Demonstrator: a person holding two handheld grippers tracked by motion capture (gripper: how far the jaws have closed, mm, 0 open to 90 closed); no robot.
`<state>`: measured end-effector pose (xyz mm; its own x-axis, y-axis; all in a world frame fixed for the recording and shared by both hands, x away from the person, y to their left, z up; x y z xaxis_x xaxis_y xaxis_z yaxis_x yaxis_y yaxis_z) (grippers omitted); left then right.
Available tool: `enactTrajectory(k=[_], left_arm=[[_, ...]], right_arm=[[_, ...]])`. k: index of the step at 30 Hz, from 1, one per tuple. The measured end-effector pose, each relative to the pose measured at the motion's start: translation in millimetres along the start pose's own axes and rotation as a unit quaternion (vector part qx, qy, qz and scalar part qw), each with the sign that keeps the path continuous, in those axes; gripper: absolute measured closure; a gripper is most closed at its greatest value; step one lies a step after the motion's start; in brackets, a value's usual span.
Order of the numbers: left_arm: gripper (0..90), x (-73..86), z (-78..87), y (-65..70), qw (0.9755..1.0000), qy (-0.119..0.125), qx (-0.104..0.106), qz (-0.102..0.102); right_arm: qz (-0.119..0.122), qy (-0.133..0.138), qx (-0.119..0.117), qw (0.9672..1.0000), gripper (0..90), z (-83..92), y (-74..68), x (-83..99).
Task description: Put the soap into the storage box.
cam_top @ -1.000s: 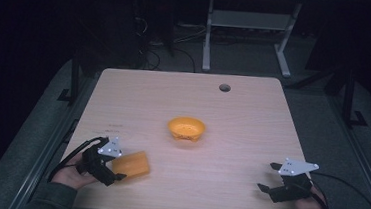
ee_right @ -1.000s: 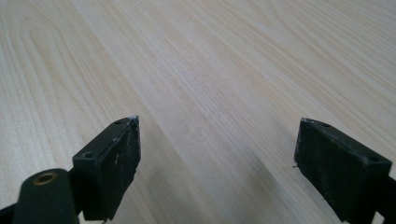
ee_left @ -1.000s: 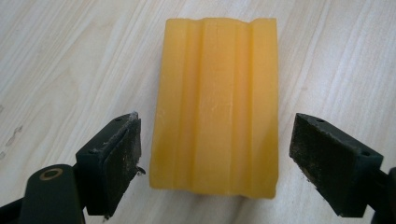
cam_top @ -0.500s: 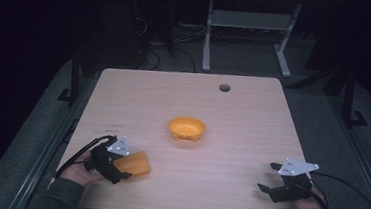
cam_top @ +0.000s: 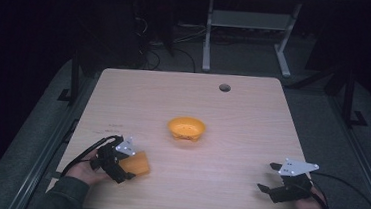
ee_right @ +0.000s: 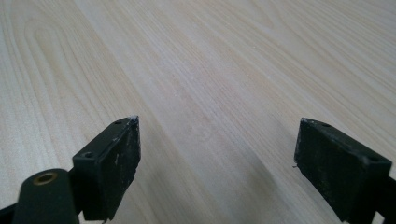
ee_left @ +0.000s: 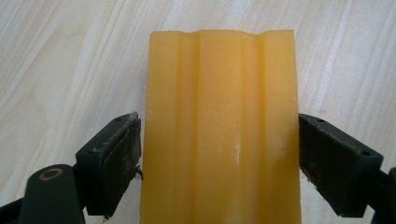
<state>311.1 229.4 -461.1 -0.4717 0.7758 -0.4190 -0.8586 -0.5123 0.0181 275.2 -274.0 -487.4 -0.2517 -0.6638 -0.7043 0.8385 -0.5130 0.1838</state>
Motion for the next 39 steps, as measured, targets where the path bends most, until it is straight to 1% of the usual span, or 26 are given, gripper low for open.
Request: enactTrajectory(k=[2, 3, 5, 6, 9, 10, 13, 16, 21, 25, 28, 29, 31, 33, 34, 39], left_arm=[[16.3, 0.0, -1.9, -0.5, 1.0, -0.003, 0.0, 0.001], [16.5, 0.0, -3.4, -0.9, 1.0, -0.008, 0.003, 0.0], [16.8, 0.1, -4.8, -0.7, 1.0, -0.009, 0.003, 0.001], [16.8, 0.1, -4.9, -1.0, 0.9999, -0.014, 0.003, -0.001], [17.1, 0.1, -7.2, 0.2, 0.9999, -0.012, 0.005, 0.002], [17.3, 0.6, -7.4, 0.4, 0.9999, -0.007, 0.008, 0.004], [19.1, 3.2, -8.2, -0.2, 1.0, 0.0, 0.007, 0.007], [19.5, 3.4, -7.7, 0.1, 1.0, 0.002, 0.004, 0.003], [19.5, 4.1, -8.1, 0.1, 1.0, 0.006, 0.005, 0.004], [19.7, 5.1, -7.8, -0.7, 0.9999, 0.011, 0.004, -0.002], [19.9, 5.0, -7.8, -0.8, 0.9999, 0.011, 0.004, -0.002], [20.1, 5.1, -7.8, -0.3, 0.9999, 0.01, 0.006, 0.002], [20.5, 4.8, -6.8, 0.9, 0.9999, 0.011, -0.001, -0.003], [20.8, 4.8, -6.3, 1.0, 0.9999, 0.012, -0.003, -0.003], [20.7, 4.8, -5.9, 1.5, 0.9999, 0.013, -0.009, -0.004], [20.9, 4.3, -4.9, 2.2, 0.9999, 0.012, -0.011, 0.0]], right_arm=[[0.0, 0.0, 0.0, 1.0, 14.0, 0.1, 0.0, 0.1], [0.0, 0.0, 0.0, 1.0, 14.0, 0.2, -0.1, 0.0], [0.0, 0.0, 0.0, 1.0, 14.0, 0.3, -0.1, 0.0], [-0.001, 0.0, 0.0, 1.0, 14.0, 0.3, -0.3, 0.0], [-0.001, 0.0, 0.0, 1.0, 14.0, 0.6, -0.3, 0.1], [-0.001, 0.0, 0.0, 1.0, 14.0, 0.6, -0.3, 0.0], [-0.002, 0.001, 0.0, 1.0, 14.0, 0.3, -0.7, -0.3], [0.0, 0.0, 0.0, 1.0, 14.0, 0.3, -0.7, -0.5], [0.001, -0.001, -0.001, 1.0, 14.0, -0.1, -0.6, -0.8], [-0.001, -0.003, -0.001, 1.0, 14.0, -0.6, -1.3, -1.1], [0.004, -0.002, 0.0, 1.0, 14.0, -0.2, -1.1, -1.6], [0.005, -0.001, 0.001, 1.0, 14.0, 0.2, -1.5, -2.2], [0.009, 0.0, 0.002, 1.0, 14.0, 0.9, -1.8, -2.9], [0.009, 0.002, 0.003, 1.0, 14.0, 1.6, -2.5, -3.8], [0.01, 0.002, 0.004, 0.9999, 14.0, 1.9, -2.4, -4.2], [0.011, 0.002, 0.002, 0.9999, 14.0, 1.6, -2.4, -4.7]])
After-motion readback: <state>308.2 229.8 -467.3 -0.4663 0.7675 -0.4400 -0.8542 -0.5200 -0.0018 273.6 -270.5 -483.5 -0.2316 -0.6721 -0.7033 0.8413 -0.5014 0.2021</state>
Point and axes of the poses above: each handheld gripper's, and its own axes: z roughly backward along the jaws, x roughly out of its underside, y roughly to its right, the point moved 3 cm from there along -z, roughly forward along the jaws, and after that the axes turned 10 degrees about z, right-handed, at the moved point
